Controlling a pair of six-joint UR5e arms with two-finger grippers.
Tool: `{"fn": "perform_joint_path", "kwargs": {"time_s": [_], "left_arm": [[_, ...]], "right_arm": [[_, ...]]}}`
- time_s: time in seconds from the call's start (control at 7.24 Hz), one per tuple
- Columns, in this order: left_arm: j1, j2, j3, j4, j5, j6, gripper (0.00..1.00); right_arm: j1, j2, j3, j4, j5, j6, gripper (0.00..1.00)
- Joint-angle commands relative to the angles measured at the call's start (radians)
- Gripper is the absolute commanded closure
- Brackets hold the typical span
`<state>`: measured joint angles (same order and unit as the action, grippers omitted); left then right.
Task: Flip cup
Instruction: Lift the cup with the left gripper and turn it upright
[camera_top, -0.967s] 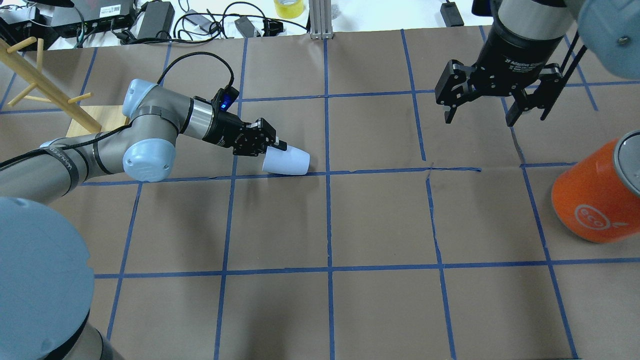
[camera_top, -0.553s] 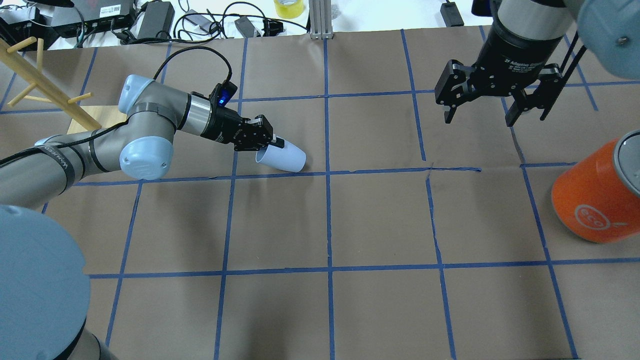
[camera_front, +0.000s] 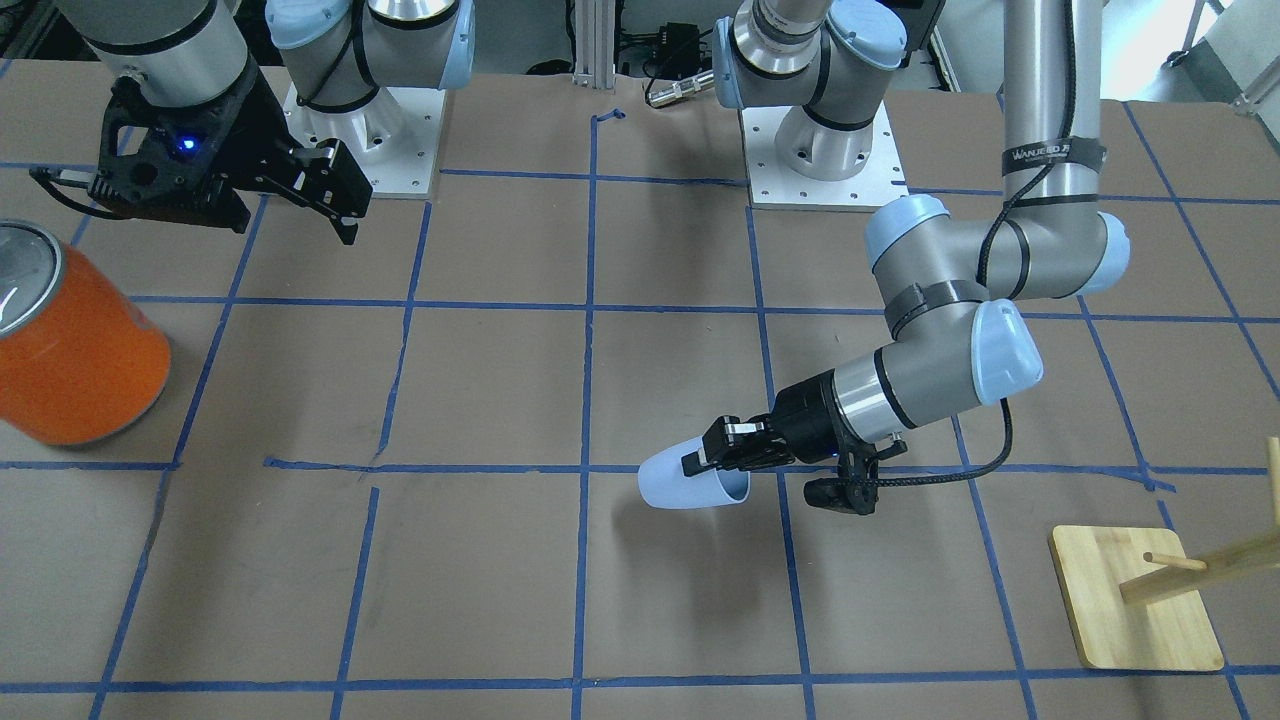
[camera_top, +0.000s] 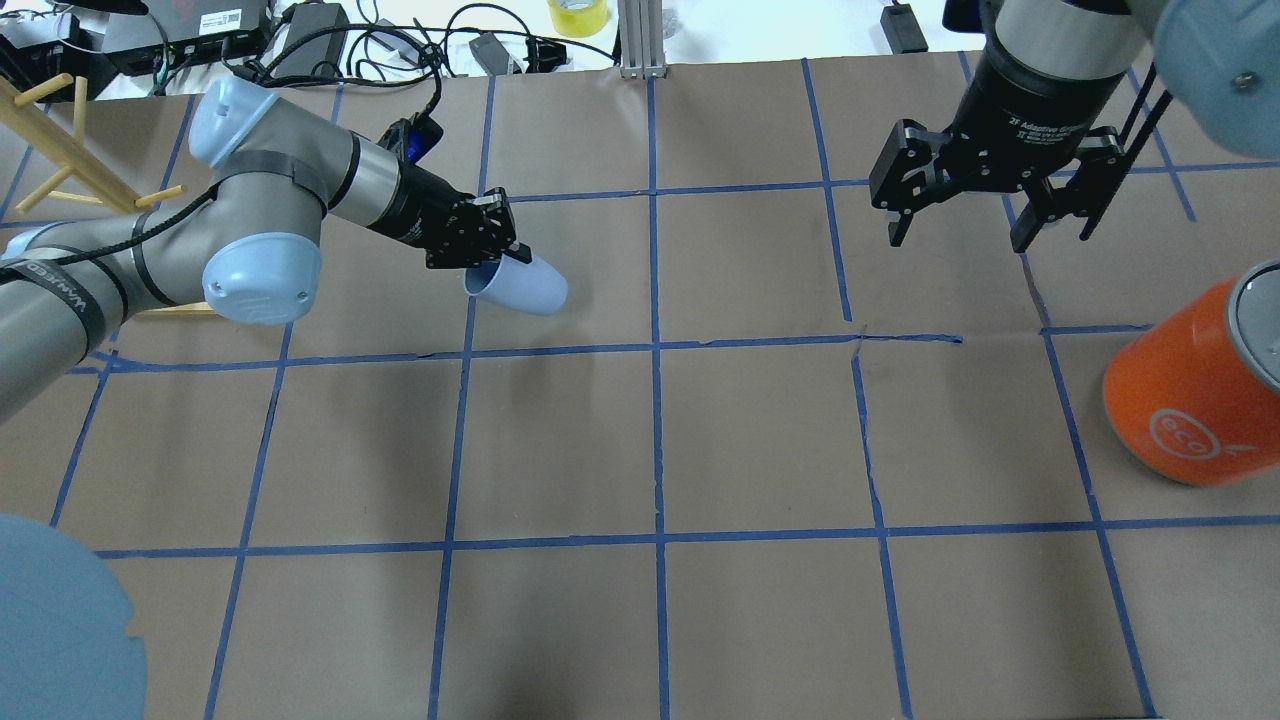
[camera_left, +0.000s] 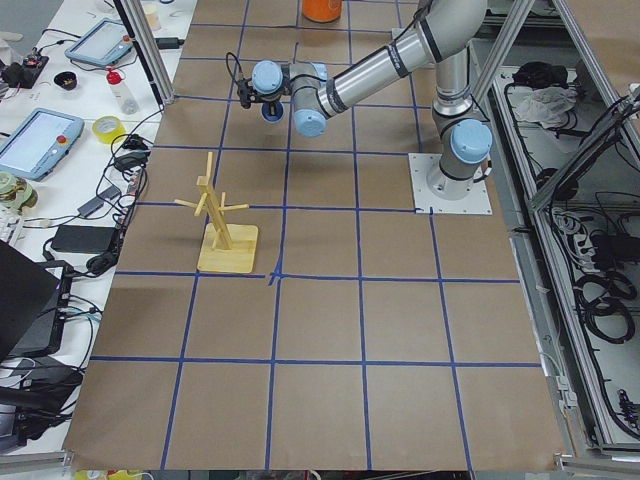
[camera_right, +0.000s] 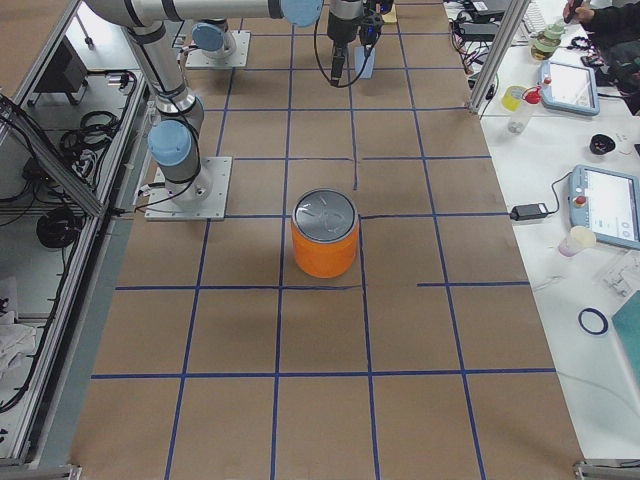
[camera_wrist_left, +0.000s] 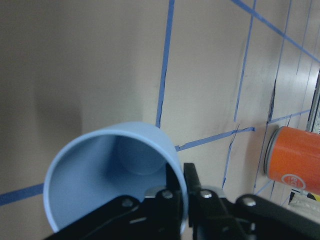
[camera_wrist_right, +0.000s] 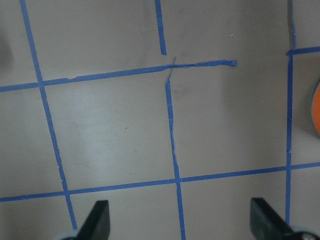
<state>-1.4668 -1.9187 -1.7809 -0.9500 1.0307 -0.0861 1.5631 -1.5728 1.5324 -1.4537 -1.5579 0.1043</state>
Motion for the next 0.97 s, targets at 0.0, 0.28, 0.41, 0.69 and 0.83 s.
{"fn": "perform_joint_path", "kwargs": {"time_s": [0.0,0.28,0.41,0.69,0.83], "left_arm": [[-0.001,0.003,0.113,-0.018,0.317,0.072,1.00],[-0.001,-0.023,0.161,-0.021,0.512,0.186,1.00],[-0.001,-0.049,0.199,-0.021,0.558,0.195,1.00],[0.000,-0.133,0.276,-0.018,0.560,0.224,1.00],[0.000,-0.147,0.268,-0.018,0.557,0.226,1.00]], "right_arm": [[0.000,0.001,0.000,-0.002,-0.001,0.002,0.00],[0.000,0.001,0.000,-0.002,-0.001,-0.001,0.00],[0.000,0.001,0.000,-0.002,-0.001,-0.002,0.00],[0.000,0.001,0.000,-0.002,-0.001,0.000,0.00],[-0.002,0.001,0.000,-0.002,-0.001,0.000,0.00]]}}
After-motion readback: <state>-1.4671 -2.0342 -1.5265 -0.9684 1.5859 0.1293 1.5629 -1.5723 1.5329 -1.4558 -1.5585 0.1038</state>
